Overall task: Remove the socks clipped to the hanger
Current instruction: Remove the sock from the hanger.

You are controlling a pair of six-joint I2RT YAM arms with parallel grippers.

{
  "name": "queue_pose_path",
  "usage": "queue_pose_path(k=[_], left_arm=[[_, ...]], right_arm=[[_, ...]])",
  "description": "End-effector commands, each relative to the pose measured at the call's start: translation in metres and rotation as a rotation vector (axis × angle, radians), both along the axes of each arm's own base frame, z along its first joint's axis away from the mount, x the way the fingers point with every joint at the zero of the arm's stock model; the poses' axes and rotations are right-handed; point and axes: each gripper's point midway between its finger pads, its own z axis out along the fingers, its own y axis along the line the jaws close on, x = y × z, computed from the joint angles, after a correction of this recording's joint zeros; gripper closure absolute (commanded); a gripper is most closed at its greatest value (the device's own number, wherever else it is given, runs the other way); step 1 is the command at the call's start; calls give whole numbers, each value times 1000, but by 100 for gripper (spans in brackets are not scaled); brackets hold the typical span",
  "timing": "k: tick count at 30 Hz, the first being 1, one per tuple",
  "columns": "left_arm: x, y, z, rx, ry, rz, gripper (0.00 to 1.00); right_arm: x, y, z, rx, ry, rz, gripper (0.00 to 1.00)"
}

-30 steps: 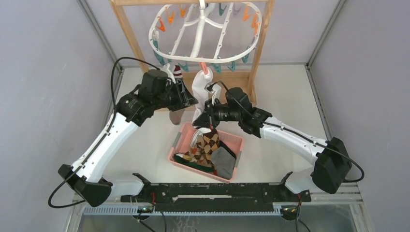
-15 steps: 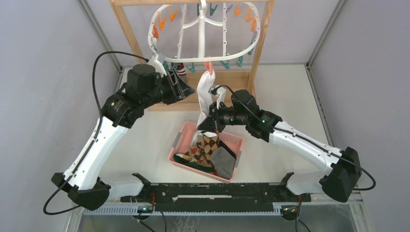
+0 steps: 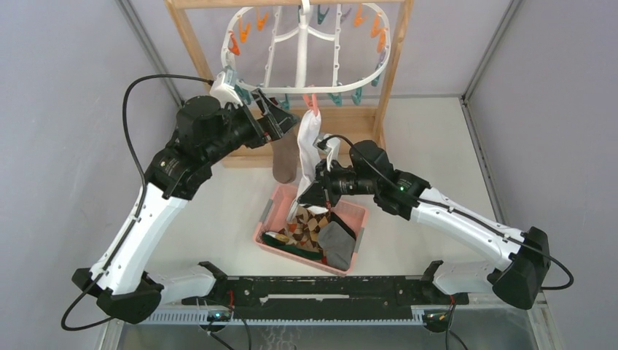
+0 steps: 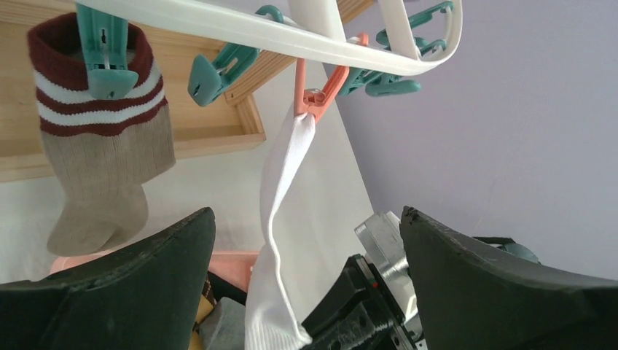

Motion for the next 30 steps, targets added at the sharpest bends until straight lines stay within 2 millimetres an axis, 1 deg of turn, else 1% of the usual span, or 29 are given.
queue_pose_path(k=[1,7,13,17,21,30], left_arm=[[4,-8,13,-43,-60,-13,0],[18,-12,10,-7,-69,7,0],[32,-15,12,22,-86,29,2],[40,-14,13,44,-111,57,6],[48,-19,16,64,-129,59,9],[58,-29,27,96,-131,49,14]], right_arm=[[-10,0,20,45,-57,24,100],[-18,4,23,56,-59,48,100],[-22,6,22,54,-56,54,100],[-24,7,21,47,-54,58,100],[-27,8,18,36,-55,63,100],[-30,11,11,-13,-75,73,100]])
